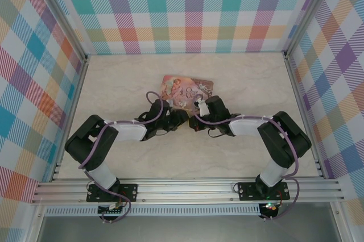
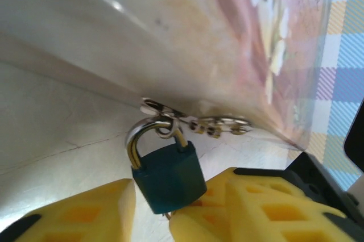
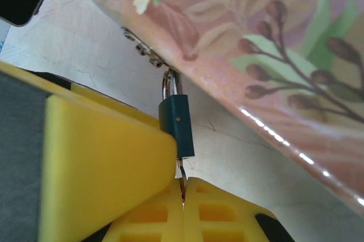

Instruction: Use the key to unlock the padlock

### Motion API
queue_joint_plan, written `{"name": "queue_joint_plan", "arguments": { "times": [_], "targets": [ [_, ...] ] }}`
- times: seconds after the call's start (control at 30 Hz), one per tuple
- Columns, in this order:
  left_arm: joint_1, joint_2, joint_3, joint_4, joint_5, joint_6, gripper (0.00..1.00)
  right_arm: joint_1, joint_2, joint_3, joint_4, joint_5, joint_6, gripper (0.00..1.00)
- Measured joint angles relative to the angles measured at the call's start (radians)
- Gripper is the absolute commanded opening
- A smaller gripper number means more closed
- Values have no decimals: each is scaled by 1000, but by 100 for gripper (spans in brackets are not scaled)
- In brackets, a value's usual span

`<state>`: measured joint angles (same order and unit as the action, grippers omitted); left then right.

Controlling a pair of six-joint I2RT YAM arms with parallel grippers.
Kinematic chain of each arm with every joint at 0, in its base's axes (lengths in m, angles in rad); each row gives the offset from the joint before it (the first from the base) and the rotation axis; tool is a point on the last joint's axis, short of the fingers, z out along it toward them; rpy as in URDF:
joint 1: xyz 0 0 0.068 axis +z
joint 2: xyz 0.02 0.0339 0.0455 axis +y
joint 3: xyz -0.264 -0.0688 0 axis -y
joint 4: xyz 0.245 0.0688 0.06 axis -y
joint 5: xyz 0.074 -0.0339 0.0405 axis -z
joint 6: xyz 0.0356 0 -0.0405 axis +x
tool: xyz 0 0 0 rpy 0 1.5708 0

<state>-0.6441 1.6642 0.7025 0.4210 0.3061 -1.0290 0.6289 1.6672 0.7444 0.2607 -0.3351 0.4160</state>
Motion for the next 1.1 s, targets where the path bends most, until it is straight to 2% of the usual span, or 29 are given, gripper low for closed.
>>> {"name": "queue_joint_plan", "arguments": {
  "times": [0.1, 0.23, 0.37, 0.5, 0.67, 1.1],
  "targets": [
    [0, -35, -19, -14, -9, -3, 69, 0, 0, 13, -22, -3, 27, 7],
    [11, -143, -52, -62, -34, 2, 75, 0, 0, 31, -47, -7, 62, 7],
    [36, -266, -88, -103, -61, 5, 75, 0, 0, 35, -52, -19, 117, 7],
    [69, -360, -130, -117, -84, 3, 71, 1, 0, 35, -39, -44, 222, 7],
    [73, -380, -171, -98, -91, -27, 66, 13, 0, 35, -26, -45, 337, 7],
    [53, -208, -198, 109, -79, -225, 45, 38, 0, 49, -15, -45, 509, 8]
  ]
}}
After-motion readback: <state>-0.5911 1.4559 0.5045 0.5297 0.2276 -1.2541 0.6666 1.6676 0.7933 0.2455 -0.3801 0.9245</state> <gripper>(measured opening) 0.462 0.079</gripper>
